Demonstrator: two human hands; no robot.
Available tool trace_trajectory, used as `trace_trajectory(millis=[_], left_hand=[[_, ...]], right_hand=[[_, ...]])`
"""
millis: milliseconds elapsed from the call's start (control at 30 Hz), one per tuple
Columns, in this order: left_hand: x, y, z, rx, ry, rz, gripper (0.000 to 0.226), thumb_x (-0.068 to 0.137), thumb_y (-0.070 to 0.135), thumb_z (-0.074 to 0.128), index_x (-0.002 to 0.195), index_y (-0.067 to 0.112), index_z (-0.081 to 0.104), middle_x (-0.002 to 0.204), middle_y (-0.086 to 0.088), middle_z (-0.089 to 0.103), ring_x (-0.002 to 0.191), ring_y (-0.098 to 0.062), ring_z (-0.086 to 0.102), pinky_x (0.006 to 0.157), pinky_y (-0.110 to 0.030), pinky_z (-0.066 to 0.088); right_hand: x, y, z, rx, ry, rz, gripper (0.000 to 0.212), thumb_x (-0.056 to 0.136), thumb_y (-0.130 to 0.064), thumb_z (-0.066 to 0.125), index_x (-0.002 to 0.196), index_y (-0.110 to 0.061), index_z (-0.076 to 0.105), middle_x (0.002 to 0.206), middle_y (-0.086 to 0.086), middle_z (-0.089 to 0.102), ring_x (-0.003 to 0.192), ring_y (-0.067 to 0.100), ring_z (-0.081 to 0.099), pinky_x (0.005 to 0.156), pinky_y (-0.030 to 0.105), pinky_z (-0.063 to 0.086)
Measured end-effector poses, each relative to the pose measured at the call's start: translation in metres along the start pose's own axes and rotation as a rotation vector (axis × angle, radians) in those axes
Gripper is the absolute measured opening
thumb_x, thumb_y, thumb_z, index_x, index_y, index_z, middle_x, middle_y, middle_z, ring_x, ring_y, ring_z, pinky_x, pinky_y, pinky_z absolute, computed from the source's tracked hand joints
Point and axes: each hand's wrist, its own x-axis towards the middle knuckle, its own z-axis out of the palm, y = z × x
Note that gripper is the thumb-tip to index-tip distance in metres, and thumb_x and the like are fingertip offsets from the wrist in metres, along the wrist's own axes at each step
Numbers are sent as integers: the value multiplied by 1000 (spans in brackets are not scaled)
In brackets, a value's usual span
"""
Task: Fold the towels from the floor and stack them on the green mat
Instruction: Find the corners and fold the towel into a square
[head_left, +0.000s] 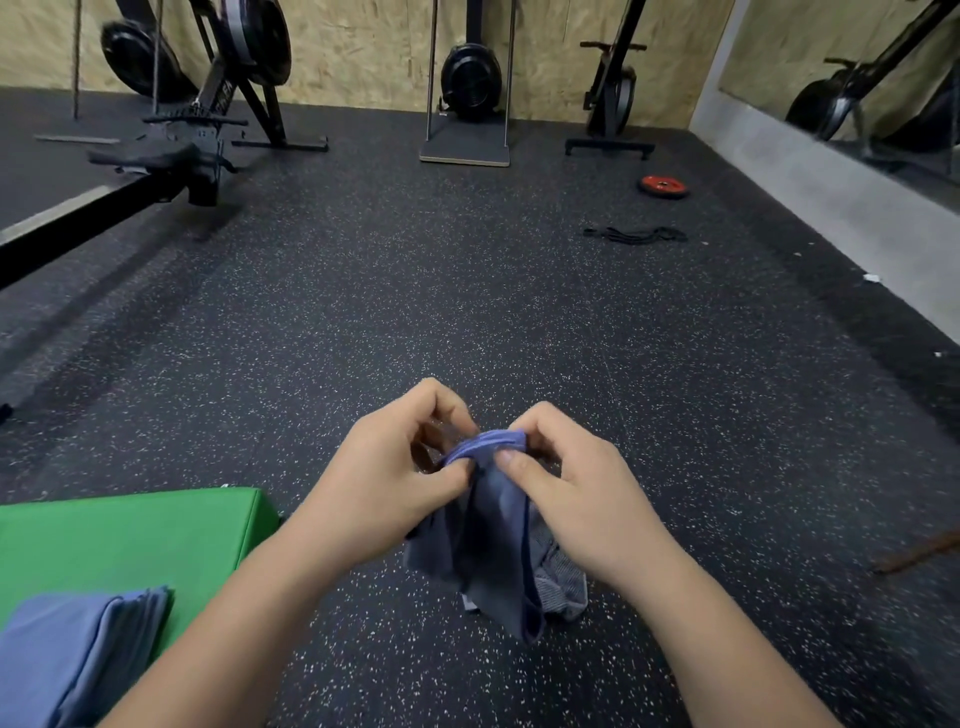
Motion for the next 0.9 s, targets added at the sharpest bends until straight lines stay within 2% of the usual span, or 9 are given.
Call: trace_trajectory(millis=[100,233,333,400,567,667,767,833,900], left_hand=[[1,-5,-13,40,-24,-19,28,83,5,76,97,23,61,85,-3,75,72,-35,66,67,-49,59],[0,-14,-26,118,-72,-4,20,82,10,76,94,22,64,77,-3,69,70,-30,61,70,-49,56],[-1,-19,-29,113,-92,-29,16,84,20,83,90,21,68,75,-2,70,65,-13,55,68,-41,54],[-1,-23,-31,101,-60,-43,18,87,22,89,87,21,71,73,-1,69,64,-8,53,65,-34,48],[3,-21,-34,-83,107,-59,15,86,39,83,91,25,80,81,3,77,71,-11,60,71,-33,48],[5,-18,-33,-88,157,-21,9,93,34,77,96,27,82,89,2,80,83,-14,70,81,-35,54],[5,-15,-30,-103,181,7,10,96,27,76,103,26,83,93,2,81,90,-27,75,84,-40,58],[4,-16,-27,-129,189,15,18,93,32,78,110,28,81,92,0,80,88,-33,73,81,-41,58],[3,-17,-25,-122,186,18,19,92,36,83,108,27,79,85,-2,76,76,-31,66,73,-40,53]], right_hand=[[1,2,-5,101,87,-4,7,105,-24,65,98,-23,65,87,-5,69,83,17,64,80,41,54],[2,1,-11,166,155,-7,6,106,-24,65,100,-24,66,92,-2,71,91,24,67,86,51,56],[1,1,-14,166,178,-12,7,107,-24,63,101,-24,66,92,-4,71,90,21,67,86,49,57],[1,3,-16,149,204,-8,7,107,-24,64,100,-24,65,90,-5,70,87,18,65,84,45,55],[3,7,-20,123,255,3,6,106,-26,65,100,-26,65,88,-6,68,84,17,63,84,47,54],[3,8,-22,130,259,13,4,104,-25,67,102,-28,66,90,-6,68,86,16,64,85,46,55],[1,6,-22,118,238,28,10,101,-20,68,101,-29,68,88,-2,69,82,21,63,79,42,54],[0,5,-22,85,209,32,15,95,-13,67,98,-27,70,84,-2,69,71,14,57,71,36,49],[0,4,-19,58,152,50,19,90,-10,66,98,-27,71,83,-4,69,70,8,55,70,32,49]])
